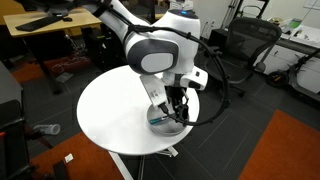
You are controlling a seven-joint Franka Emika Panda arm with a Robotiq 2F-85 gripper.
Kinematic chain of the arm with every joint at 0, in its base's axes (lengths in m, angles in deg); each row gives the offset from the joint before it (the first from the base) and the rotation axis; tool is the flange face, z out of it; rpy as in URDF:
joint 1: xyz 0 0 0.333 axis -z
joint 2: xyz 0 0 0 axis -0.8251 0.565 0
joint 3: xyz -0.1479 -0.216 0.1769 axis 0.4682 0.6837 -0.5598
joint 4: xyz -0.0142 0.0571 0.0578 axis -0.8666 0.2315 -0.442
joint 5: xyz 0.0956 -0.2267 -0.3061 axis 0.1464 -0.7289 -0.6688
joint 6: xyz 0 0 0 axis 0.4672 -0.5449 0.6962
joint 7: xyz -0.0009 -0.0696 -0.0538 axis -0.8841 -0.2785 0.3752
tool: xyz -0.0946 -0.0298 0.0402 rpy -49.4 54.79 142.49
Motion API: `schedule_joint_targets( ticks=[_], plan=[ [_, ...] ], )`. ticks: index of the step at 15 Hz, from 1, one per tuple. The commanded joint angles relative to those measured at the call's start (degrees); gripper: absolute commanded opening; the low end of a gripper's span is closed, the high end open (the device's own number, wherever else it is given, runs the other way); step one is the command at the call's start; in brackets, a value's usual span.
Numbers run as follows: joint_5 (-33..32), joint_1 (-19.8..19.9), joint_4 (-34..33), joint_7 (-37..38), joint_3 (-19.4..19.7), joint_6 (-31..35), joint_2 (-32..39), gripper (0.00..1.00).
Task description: Remove the marker from the bowl and put it on the table
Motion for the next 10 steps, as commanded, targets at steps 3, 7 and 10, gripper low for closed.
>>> schedule_joint_targets(
  ticks=[3, 7, 10],
  plan=[
    [-0.2, 0.4, -6.5, 1.0, -1.0, -3.1, 4.5, 1.0],
    [-0.4, 0.2, -8.3, 1.6, -0.9, -4.1, 6.2, 1.0],
    [-0.5, 0.1, -9.3, 1.8, -0.7, -5.1, 7.0, 1.0]
  ],
)
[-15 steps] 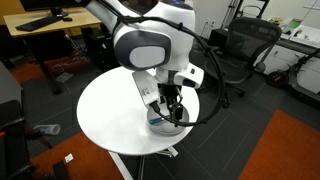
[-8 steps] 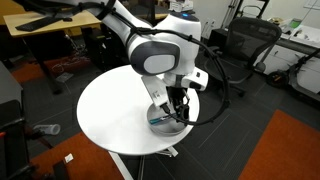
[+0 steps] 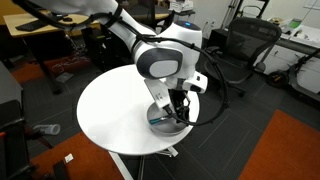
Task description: Remove the marker from the bowl and put it on the table
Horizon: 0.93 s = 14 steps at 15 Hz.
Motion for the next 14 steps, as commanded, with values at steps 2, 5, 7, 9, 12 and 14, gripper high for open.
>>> schedule_joint_targets(
  ticks=[2, 5, 7, 9, 12, 14],
  plan=[
    [-0.6, 0.1, -3.1, 1.8, 0.0, -3.2, 1.6, 1.0],
    [-0.7, -0.1, -3.7, 2.1, 0.1, -4.1, 2.3, 1.0],
    [-0.7, -0.1, -3.9, 2.2, 0.1, -4.5, 2.6, 0.74],
    [-0.7, -0.1, -4.3, 2.1, 0.0, -4.9, 3.1, 0.58],
    [-0.6, 0.1, -6.1, 2.0, -0.1, -5.6, 4.4, 0.34],
    [-0.7, 0.0, -7.5, 2.1, -0.1, -6.3, 5.2, 0.19]
  ],
)
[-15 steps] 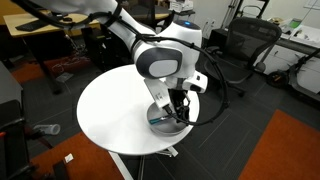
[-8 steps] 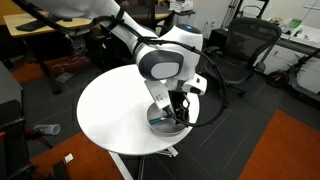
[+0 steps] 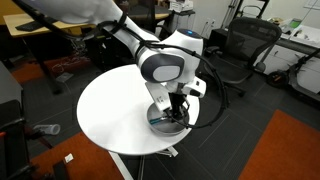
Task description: Remove the marker from the bowl and put it on the table
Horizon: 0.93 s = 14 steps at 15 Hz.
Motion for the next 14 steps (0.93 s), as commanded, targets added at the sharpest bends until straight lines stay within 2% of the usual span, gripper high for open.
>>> schedule_joint_targets(
  ticks=[1, 3, 5, 14],
  plan=[
    [-0.7, 0.0, -4.3, 1.9, -0.1, -3.6, 2.1, 0.12],
    [-0.9, -0.1, -5.1, 2.1, 0.1, -4.5, 2.4, 0.0],
    [-0.9, -0.2, -4.7, 2.4, 0.3, -5.6, 1.4, 0.05],
    [-2.0, -1.6, 5.5, 3.5, 1.1, -7.1, -12.5, 0.05]
  ],
)
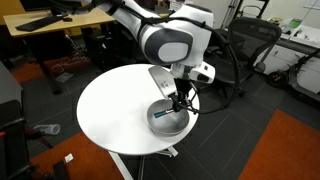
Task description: Remove the marker from the bowl and put it on the table
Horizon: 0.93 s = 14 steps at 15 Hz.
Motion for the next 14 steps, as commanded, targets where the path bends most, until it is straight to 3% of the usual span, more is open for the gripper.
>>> schedule_joint_targets(
  ticks=[1, 8, 14],
  plan=[
    [-1.6, -1.8, 8.0, 2.0, 0.6, -2.2, -9.4, 0.05],
    [-2.2, -6.9, 21.1, 5.4, -0.7, 0.2, -21.3, 0.05],
    [-2.6, -12.4, 31.5, 9.1, -3.4, 1.5, -25.8, 0.05]
  ],
)
